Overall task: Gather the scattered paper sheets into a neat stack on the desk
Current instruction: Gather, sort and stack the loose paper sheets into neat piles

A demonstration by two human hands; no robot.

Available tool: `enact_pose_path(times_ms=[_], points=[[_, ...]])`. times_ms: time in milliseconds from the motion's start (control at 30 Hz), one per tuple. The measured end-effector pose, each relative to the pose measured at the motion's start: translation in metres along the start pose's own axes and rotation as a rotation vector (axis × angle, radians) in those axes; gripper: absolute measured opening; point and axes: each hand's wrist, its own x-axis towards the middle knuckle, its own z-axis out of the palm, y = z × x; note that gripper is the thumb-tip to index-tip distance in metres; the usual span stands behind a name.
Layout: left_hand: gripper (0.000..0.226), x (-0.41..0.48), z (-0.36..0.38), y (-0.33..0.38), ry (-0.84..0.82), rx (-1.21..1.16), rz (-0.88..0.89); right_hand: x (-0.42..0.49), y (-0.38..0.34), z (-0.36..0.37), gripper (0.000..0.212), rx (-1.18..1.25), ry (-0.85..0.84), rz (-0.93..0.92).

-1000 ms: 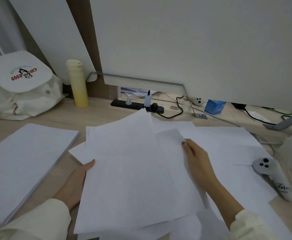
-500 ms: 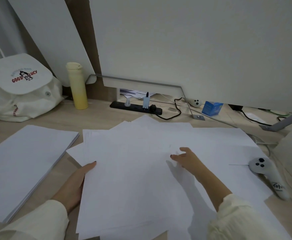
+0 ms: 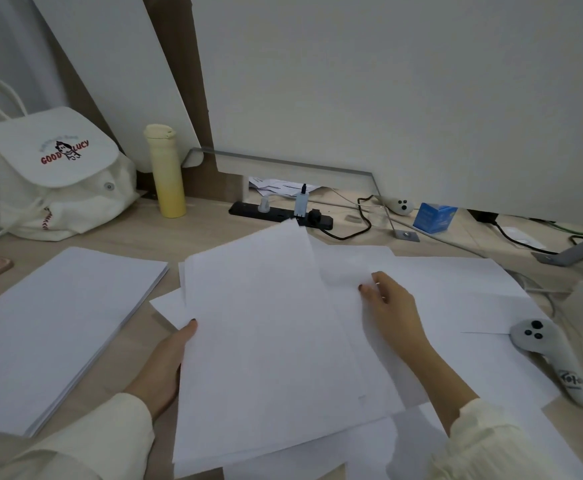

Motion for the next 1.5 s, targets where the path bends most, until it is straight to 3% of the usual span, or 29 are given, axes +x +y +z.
enact_pose_path(times_ms=[167, 300, 467, 600, 667, 767, 833, 1067, 1133, 1233, 1333, 1400, 1500], points=[[0.031, -0.005, 0.009, 0.001, -0.006, 0.027, 0.054, -0.002, -0.009, -0.010, 0.016, 0.092, 0.172, -0.012], [0.040, -0.013, 0.012, 0.008, -0.100, 0.015, 0.083, -0.002, -0.019, -0.023, 0.014, -0.052, 0.023, -0.090], [0.032, -0.018, 0.015, 0.006, -0.103, 0.036, 0.071, 0.005, -0.037, -0.038, 0.014, -0.206, 0.325, -0.307], [0.024, -0.016, 0.012, -0.001, 0.046, 0.115, 0.046, 0.019, -0.039, -0.057, 0.010, 0.098, 0.618, -0.090], [0.020, -0.015, 0.012, -0.003, 0.069, 0.137, 0.046, 0.022, -0.032, -0.066, 0.015, 0.361, 0.669, 0.097], [0.017, -0.014, 0.012, -0.002, 0.077, 0.095, 0.055, 0.018, -0.016, -0.062, 0.031, 0.819, 0.554, 0.413], [0.018, -0.014, 0.013, -0.003, 0.067, 0.045, 0.054, 0.008, -0.007, -0.048, 0.028, 0.929, 0.423, 0.541], [0.034, -0.031, 0.026, 0.000, -0.038, -0.030, 0.037, -0.044, 0.015, 0.020, 0.010, 0.624, -0.063, 0.658], [0.035, -0.033, 0.029, 0.001, -0.060, 0.007, 0.038, -0.054, 0.012, 0.029, 0.020, 0.517, -0.271, 0.650], [0.033, -0.032, 0.028, 0.002, -0.008, 0.044, -0.012, -0.062, 0.000, 0.024, 0.034, 0.458, -0.623, 0.564], [0.032, -0.030, 0.021, 0.003, 0.031, 0.096, -0.043, -0.064, -0.004, 0.008, 0.030, 0.408, -0.882, 0.414], [0.029, -0.030, 0.016, 0.007, 0.017, 0.117, -0.011, -0.056, 0.001, -0.001, 0.034, 0.467, -0.762, 0.377], [0.027, -0.032, 0.007, 0.015, -0.038, 0.101, 0.019, -0.036, 0.014, -0.014, 0.039, 0.431, -0.297, 0.368]])
